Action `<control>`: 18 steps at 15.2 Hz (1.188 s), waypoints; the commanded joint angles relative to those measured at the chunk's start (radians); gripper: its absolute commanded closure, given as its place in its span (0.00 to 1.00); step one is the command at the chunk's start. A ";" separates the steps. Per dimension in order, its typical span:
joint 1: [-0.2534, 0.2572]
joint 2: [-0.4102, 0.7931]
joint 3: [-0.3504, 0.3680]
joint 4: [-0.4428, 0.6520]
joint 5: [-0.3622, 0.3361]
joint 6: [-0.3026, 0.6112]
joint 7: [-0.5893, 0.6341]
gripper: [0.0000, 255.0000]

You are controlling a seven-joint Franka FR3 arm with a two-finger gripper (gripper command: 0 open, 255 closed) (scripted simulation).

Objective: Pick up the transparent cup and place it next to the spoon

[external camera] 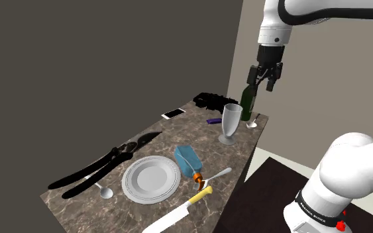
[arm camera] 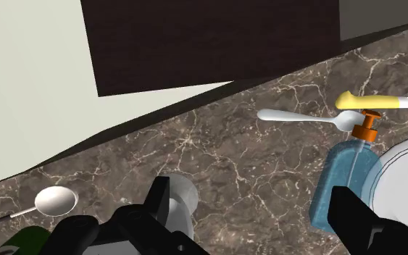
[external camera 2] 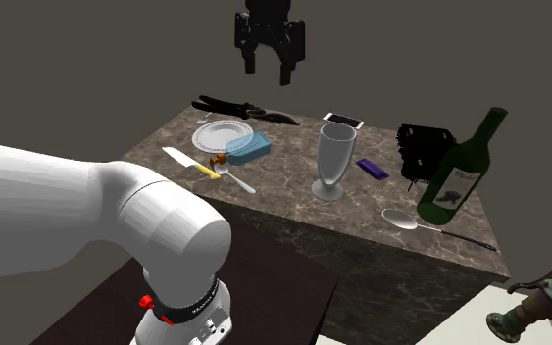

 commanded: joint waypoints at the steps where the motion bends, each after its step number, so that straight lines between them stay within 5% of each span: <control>1: 0.000 0.000 0.000 0.000 0.000 0.000 0.000 0.00; 18: -0.033 0.510 -0.097 0.050 -0.035 0.479 -0.122 0.00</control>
